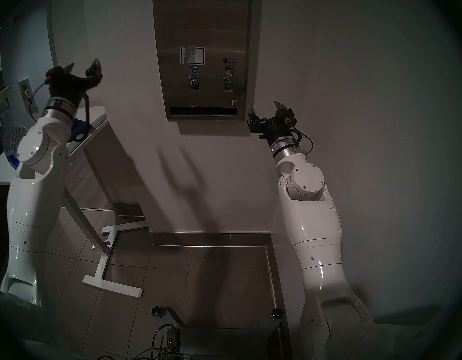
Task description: Pick up the cleaner bottle and spray the cleaner onto the surface
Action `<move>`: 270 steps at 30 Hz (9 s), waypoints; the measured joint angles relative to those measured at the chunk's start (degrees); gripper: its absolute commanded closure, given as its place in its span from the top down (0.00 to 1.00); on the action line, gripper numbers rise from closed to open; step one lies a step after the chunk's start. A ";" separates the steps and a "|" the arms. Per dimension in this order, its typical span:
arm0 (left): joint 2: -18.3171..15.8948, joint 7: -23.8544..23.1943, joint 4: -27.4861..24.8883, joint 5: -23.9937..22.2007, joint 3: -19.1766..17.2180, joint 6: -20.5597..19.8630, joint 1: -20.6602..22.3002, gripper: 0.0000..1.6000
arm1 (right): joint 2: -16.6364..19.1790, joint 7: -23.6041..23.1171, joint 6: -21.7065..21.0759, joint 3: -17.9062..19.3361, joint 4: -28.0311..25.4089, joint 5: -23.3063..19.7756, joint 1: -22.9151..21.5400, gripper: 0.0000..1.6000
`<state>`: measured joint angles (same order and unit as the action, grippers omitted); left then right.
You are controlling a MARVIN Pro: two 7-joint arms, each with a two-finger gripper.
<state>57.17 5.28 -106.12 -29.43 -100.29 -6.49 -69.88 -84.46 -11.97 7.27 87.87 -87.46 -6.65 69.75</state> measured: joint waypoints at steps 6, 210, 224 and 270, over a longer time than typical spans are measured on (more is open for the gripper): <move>-3.00 -1.23 -1.02 -0.78 -4.00 -3.03 1.94 1.00 | 0.03 0.06 0.00 -0.05 0.04 -0.04 0.00 1.00; -20.33 -40.05 35.28 -4.74 -29.95 -16.88 -7.49 0.00 | 1.27 0.80 0.01 -1.03 -0.12 -1.05 0.02 1.00; -15.07 -29.68 28.70 -3.49 -27.10 -14.56 -5.54 0.00 | 1.31 0.84 0.01 -1.08 -0.04 -1.12 0.02 1.00; -5.37 -10.49 3.92 -16.50 5.75 -13.90 7.12 0.00 | 1.43 1.02 0.01 -1.25 0.42 -1.43 0.02 1.00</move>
<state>51.80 -5.21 -102.20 -45.93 -94.53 -20.39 -62.77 -83.03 -10.96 7.29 86.62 -87.04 -8.08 69.77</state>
